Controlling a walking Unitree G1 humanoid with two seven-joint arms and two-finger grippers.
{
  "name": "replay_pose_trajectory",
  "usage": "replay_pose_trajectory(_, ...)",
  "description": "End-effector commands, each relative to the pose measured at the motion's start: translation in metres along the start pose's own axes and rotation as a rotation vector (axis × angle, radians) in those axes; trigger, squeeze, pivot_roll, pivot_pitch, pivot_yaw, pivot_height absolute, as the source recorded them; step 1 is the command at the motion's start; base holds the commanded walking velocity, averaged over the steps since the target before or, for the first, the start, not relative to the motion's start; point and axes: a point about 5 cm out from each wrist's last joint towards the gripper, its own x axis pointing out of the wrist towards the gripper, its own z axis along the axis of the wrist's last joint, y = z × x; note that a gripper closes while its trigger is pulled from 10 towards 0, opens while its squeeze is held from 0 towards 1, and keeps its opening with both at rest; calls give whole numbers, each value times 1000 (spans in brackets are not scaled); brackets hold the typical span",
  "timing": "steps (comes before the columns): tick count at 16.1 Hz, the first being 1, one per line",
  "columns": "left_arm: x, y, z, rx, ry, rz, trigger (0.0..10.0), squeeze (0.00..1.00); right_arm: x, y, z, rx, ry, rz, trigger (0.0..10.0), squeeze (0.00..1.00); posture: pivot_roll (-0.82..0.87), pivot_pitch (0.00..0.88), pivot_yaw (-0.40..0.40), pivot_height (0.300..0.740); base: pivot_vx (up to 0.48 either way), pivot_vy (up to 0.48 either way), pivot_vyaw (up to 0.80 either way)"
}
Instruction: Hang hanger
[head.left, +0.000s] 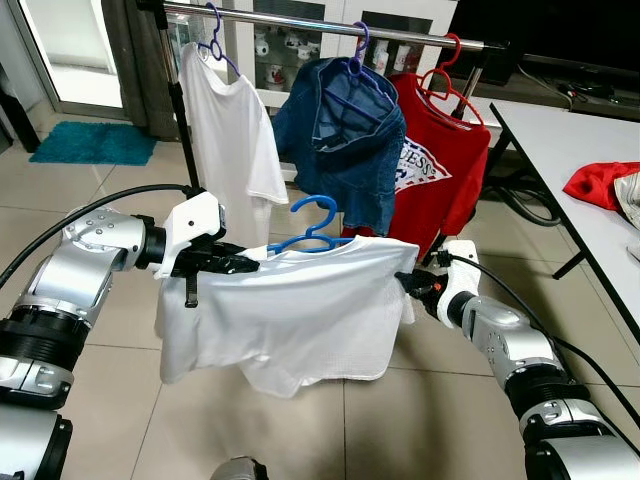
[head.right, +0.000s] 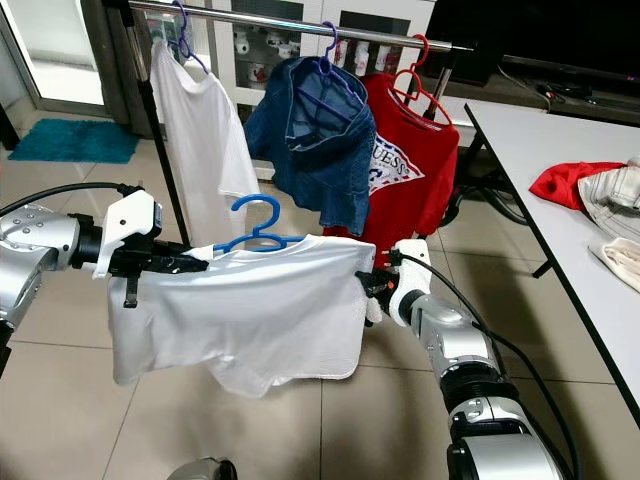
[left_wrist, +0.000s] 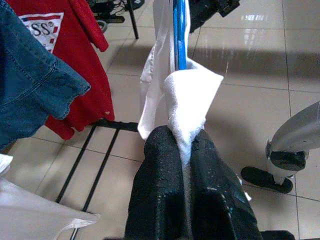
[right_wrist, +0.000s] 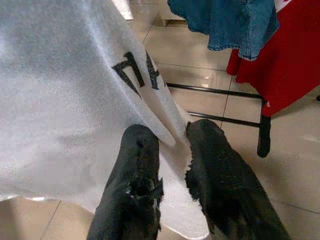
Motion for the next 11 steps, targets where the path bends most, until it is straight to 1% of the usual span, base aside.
replay_pose_trajectory(1, 1, 0, 8, 27, -24, -8, 0, 0, 0, -5, 6, -2, -17, -21, 0, 0, -47, 0, -68, 740, 0, 0, 0)
replay_pose_trajectory(4, 0, 0, 4, 22, 7, -5, 0, 0, 0, -5, 6, -2, -22, -23, 0, 0, -48, 0, -65, 740, 0, 0, 0)
replay_pose_trajectory(8, -1, 0, 4, 20, 7, -7, 0, 0, 0, -6, 4, -2, -22, -27, 0, 0, -47, 0, -65, 740, 0, 0, 0)
replay_pose_trajectory(10, -2, 3, 3, 22, 24, 21, 0, 0, 0, -5, 4, 1, -24, -24, 0, 0, -45, 0, -63, 740, 0, 0, 0)
replay_pose_trajectory(11, -2, 3, 3, 19, 27, 17, 0, 0, 0, -5, 4, 3, -26, -23, 0, 0, -45, 0, -62, 740, 0, 0, 0)
